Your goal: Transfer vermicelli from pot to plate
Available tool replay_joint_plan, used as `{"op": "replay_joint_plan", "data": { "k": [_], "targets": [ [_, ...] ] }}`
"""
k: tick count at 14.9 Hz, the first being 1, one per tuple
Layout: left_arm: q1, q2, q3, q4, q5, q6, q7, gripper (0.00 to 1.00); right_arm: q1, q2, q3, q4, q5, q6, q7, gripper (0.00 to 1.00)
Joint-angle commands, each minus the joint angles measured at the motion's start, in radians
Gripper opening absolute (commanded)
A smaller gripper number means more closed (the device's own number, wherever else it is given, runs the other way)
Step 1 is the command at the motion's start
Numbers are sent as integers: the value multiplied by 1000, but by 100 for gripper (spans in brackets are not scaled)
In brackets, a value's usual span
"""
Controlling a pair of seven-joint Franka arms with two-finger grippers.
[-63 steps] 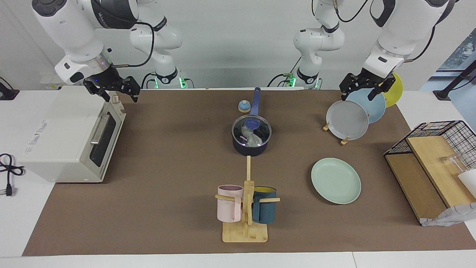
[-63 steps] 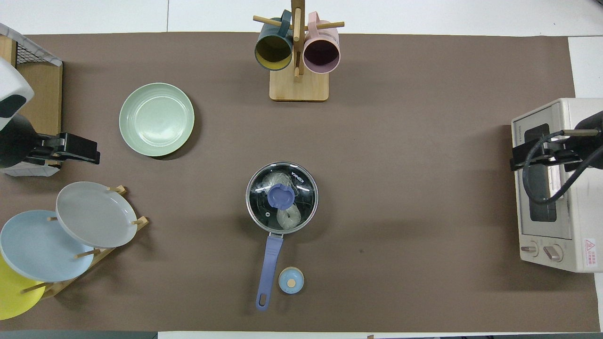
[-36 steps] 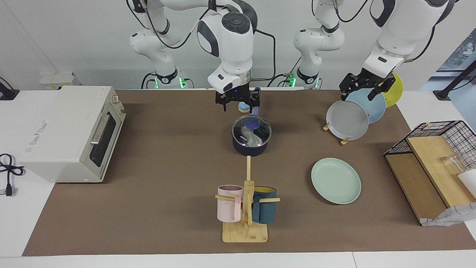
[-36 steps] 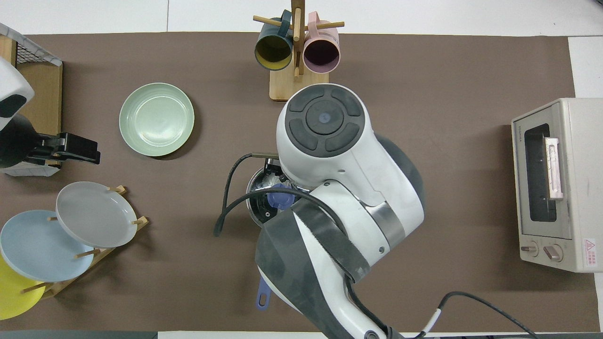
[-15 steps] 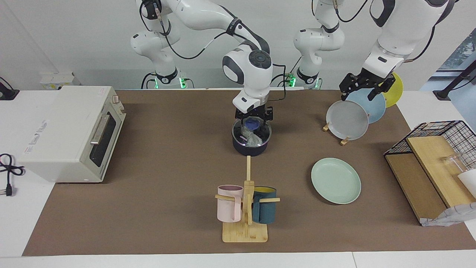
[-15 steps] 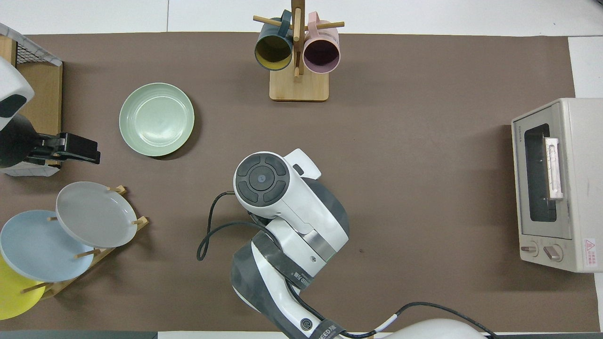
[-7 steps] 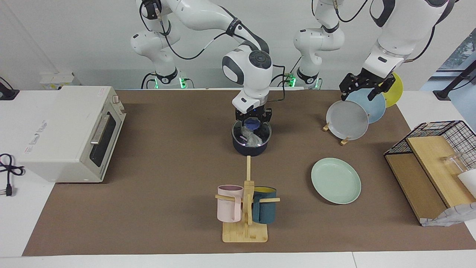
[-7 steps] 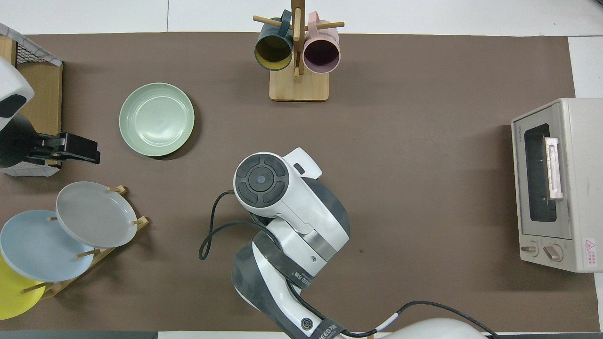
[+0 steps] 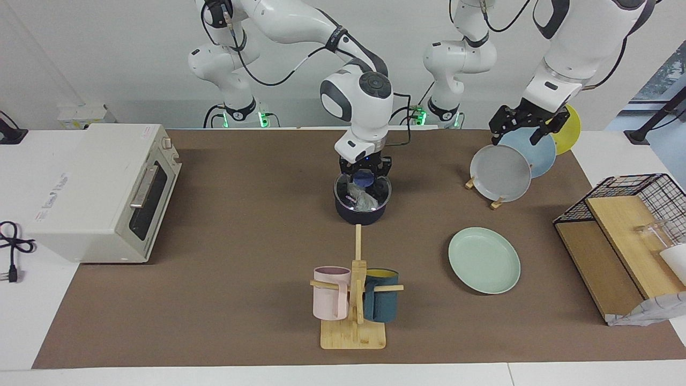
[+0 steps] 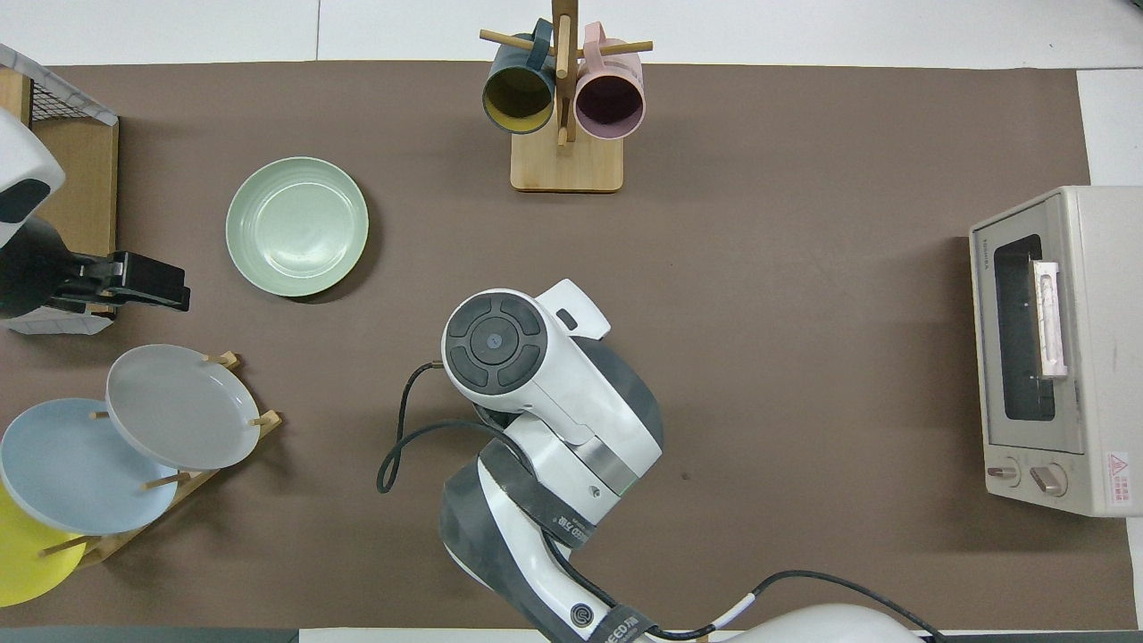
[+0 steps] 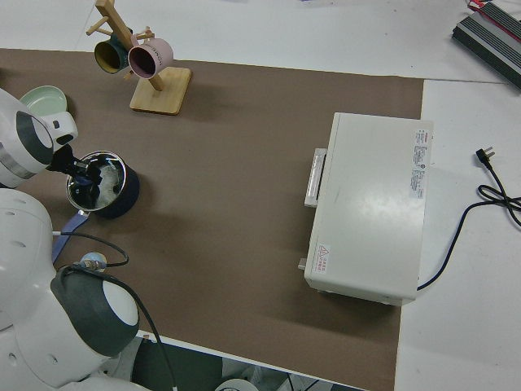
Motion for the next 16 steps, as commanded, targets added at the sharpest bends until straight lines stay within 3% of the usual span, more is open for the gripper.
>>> {"op": "replay_joint_plan", "data": {
  "k": [1,10,16],
  "targets": [
    [11,-11,-9,-15,14,17,-3,100,-2,-7,3,2,-21,18,10,55],
    [11,-11,-9,-15,14,20,-3,100,-28,-21,-6,77,-45,-80,-68,51],
    [-5,-19,-16,-46,12,61,-3,100,-221,-59,-4,78,-42,-147,-384,51]
  ]
}}
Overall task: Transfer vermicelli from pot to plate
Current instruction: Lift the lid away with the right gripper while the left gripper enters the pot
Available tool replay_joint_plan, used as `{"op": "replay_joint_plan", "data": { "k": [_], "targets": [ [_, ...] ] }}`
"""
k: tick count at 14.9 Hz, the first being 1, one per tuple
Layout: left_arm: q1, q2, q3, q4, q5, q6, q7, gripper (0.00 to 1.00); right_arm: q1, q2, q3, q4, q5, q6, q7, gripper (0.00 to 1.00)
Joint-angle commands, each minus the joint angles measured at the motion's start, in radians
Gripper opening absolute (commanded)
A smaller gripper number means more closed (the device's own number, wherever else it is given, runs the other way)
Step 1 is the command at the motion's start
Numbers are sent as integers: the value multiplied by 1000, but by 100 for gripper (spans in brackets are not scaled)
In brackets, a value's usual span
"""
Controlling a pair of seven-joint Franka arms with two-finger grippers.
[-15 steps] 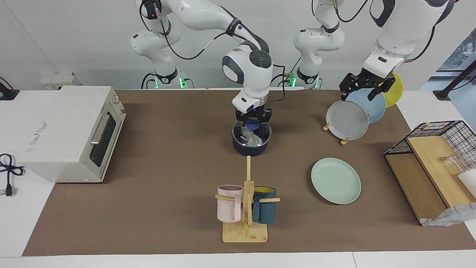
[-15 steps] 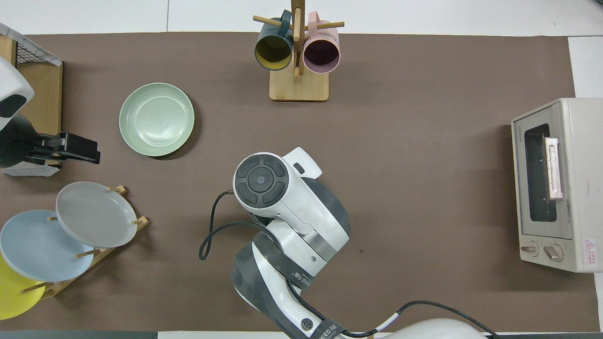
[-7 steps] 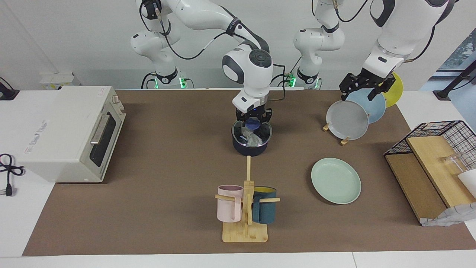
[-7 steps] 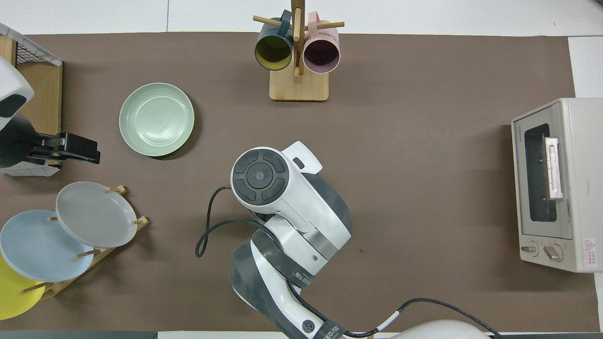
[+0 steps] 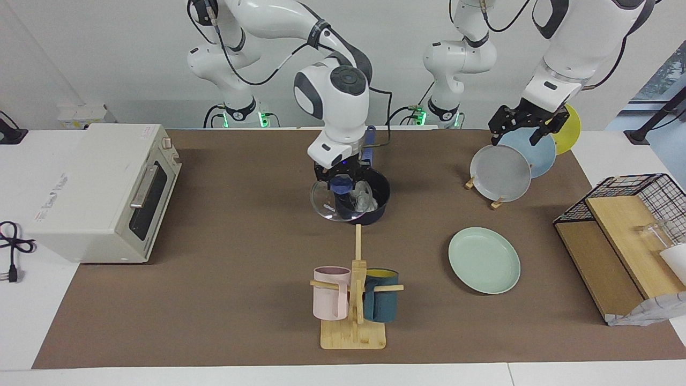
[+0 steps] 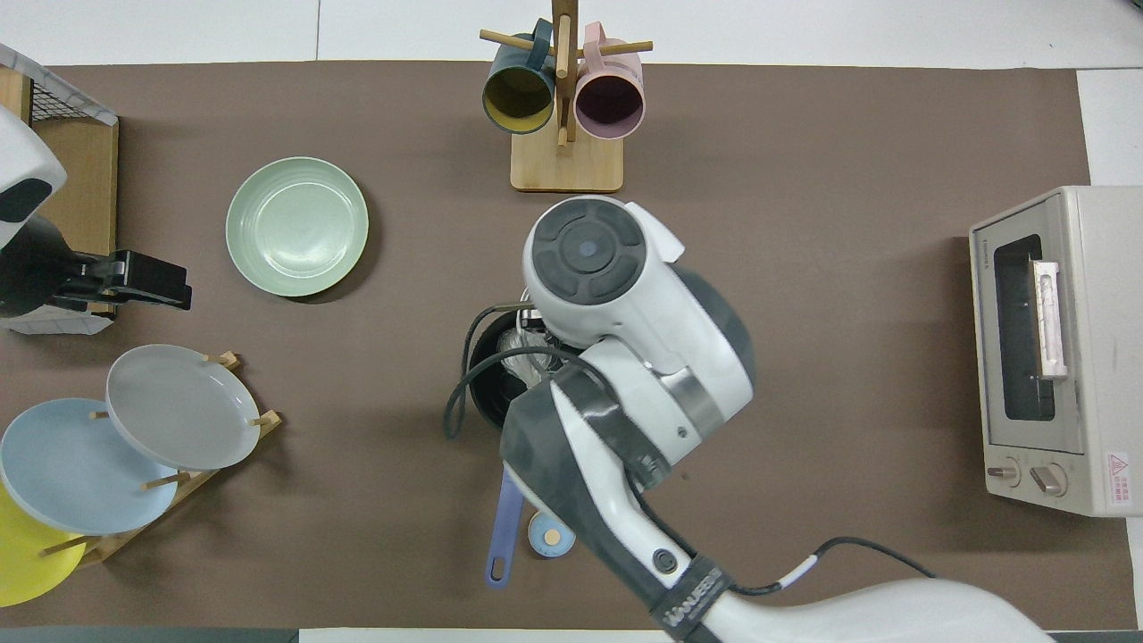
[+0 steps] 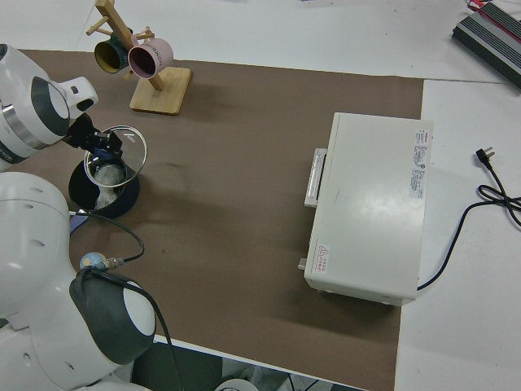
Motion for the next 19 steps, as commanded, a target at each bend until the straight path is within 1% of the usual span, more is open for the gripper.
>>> {"op": "replay_joint_plan", "data": {
  "k": [1,2,3,5,7,8,10,11,12,14,15,16,19],
  "targets": [
    [-10,-27,-14,-58,11,56,-5,100,-102,-24,11,-7,-16,-29,-154,51],
    [-45,-28,-16,-76,6,67,-14,100,-138,-24,11,-7,-16,-35,-218,51],
    [-94,-24,-16,-94,4,87,-73,100,-175,-24,11,-8,-16,-39,-267,51],
    [-202,-13,-16,-157,-8,185,-225,100,-230,-23,11,-16,-16,-35,-344,51],
    [-300,4,-16,-219,-40,276,-326,100,-293,-26,11,-48,-16,-15,-436,51],
    [-364,39,-16,-236,-40,326,-380,100,-326,-34,11,-68,-16,5,-478,51],
    [-456,115,-16,-254,-40,429,-484,100,-380,-57,11,-154,-16,92,-568,51],
    [-496,157,-14,-262,-40,475,-507,100,-399,-61,11,-193,-16,129,-593,51],
    [-512,180,-14,-282,-40,507,-505,100,-407,-61,11,-218,-16,143,-601,51],
    [-515,186,-14,-334,-40,587,-500,100,-416,-55,10,-253,-20,175,-608,51],
    [-526,215,-14,-345,-40,613,-506,100,-429,-51,10,-272,-20,200,-621,51],
    [-544,232,-14,-346,-40,623,-508,100,-446,-51,10,-289,-20,217,-631,51],
    [-546,266,-14,-346,-40,644,-514,100,-453,-51,10,-333,-20,252,-638,52]
  ]
}}
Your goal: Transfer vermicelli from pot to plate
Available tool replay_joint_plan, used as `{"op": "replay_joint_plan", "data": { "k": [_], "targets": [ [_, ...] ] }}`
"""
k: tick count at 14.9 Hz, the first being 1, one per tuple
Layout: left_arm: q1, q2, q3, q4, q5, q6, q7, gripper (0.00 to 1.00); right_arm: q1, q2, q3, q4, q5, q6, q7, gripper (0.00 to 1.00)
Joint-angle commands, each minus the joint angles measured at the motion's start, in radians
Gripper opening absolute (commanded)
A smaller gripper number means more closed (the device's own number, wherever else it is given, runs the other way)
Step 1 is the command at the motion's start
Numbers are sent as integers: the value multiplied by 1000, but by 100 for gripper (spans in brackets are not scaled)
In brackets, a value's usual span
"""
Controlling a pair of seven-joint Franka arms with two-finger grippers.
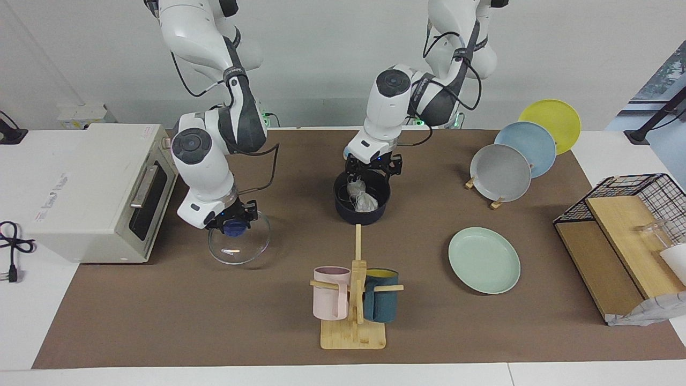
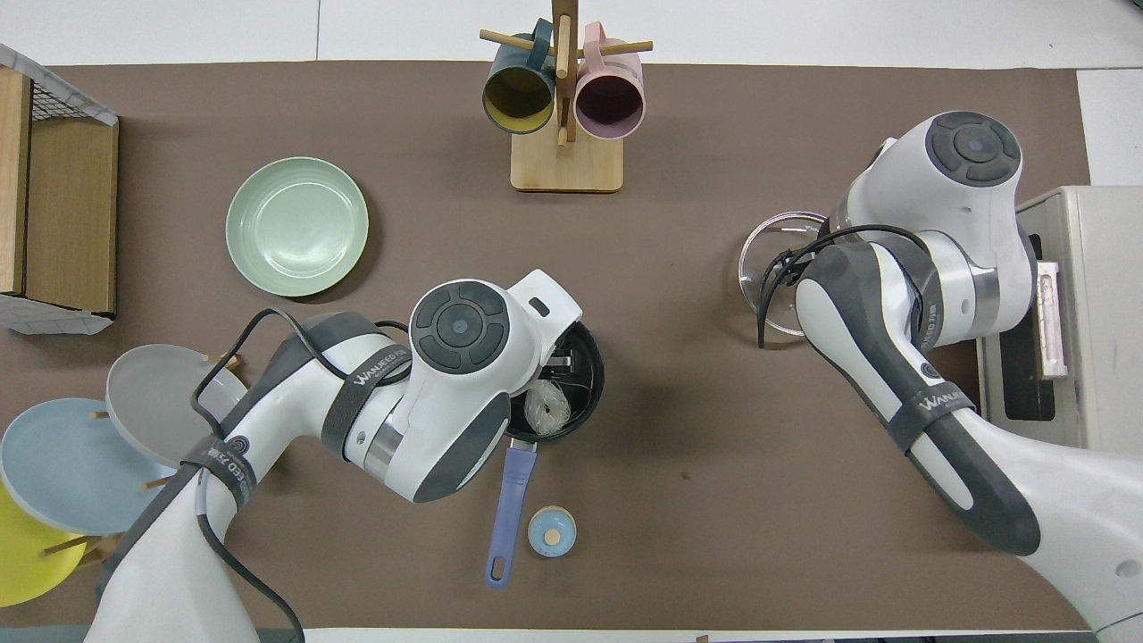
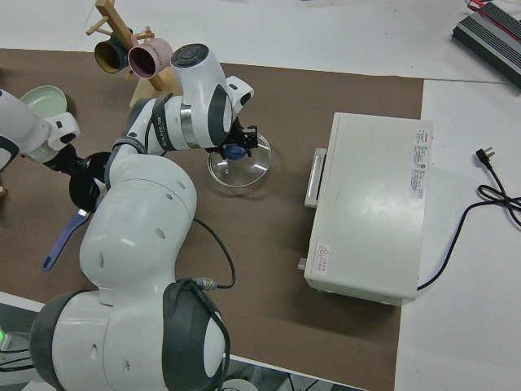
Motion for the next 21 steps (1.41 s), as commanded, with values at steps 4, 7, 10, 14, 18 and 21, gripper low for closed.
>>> {"op": "replay_joint_plan", "data": {
  "k": [4,7,10,14,18,21],
  "targets": [
    [-25,51,19,-19,-11,80,-23,100,-22,-28,15,-76,-20,46,-19,53],
    [-27,72,19,-20,-11,103,-23,100,-22,-34,15,-111,-20,85,-19,59],
    [-35,74,20,-19,-11,112,-21,80,-21,-36,15,-113,-20,89,-17,72],
    [-21,72,20,-10,-6,98,-9,0,-22,-40,15,-84,-18,68,-17,100],
    [-15,40,32,18,-6,33,-9,0,-22,-123,15,-36,-6,-38,-13,100],
    [33,-3,29,91,-4,-102,-4,0,-25,-135,14,89,-1,-220,-7,100]
  ]
}}
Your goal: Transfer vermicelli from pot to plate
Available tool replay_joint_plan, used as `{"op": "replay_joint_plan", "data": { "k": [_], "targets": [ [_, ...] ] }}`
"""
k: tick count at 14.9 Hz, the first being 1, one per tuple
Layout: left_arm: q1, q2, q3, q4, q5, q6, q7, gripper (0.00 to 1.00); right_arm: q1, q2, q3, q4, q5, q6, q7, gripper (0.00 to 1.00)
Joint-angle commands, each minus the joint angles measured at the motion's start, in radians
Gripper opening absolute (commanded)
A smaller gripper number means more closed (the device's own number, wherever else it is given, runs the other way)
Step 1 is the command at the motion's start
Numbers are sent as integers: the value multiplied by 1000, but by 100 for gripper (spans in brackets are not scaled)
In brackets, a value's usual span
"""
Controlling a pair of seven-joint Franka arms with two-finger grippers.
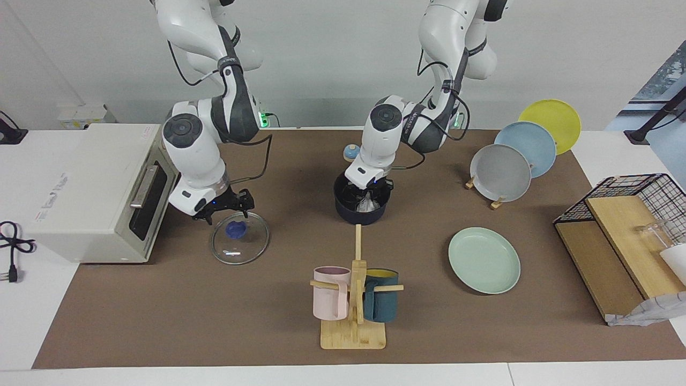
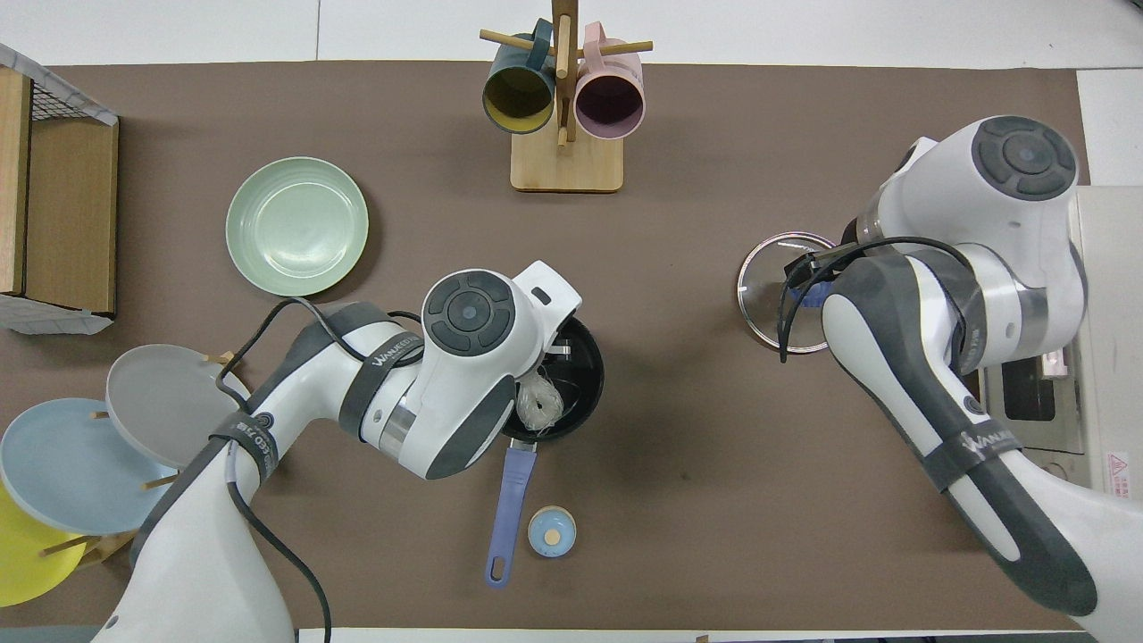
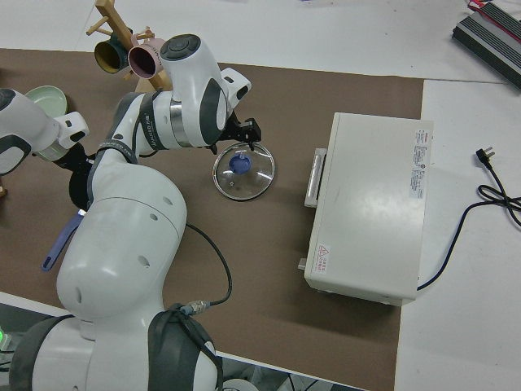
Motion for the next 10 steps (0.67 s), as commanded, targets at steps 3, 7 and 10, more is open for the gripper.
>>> {"op": "replay_joint_plan", "data": {
  "k": [3,7,10],
  "targets": [
    [42,-88,7,105,-12,-218,8,0,-20,-36,-3,191,-1,-268,-4,100],
    [113,-91,7,263,-15,-388,41,0,-32,-143,-20,196,-1,-368,-4,100],
    [224,-88,4,338,-20,-434,80,0,-35,-207,-20,189,-1,-429,19,100]
  ]
}}
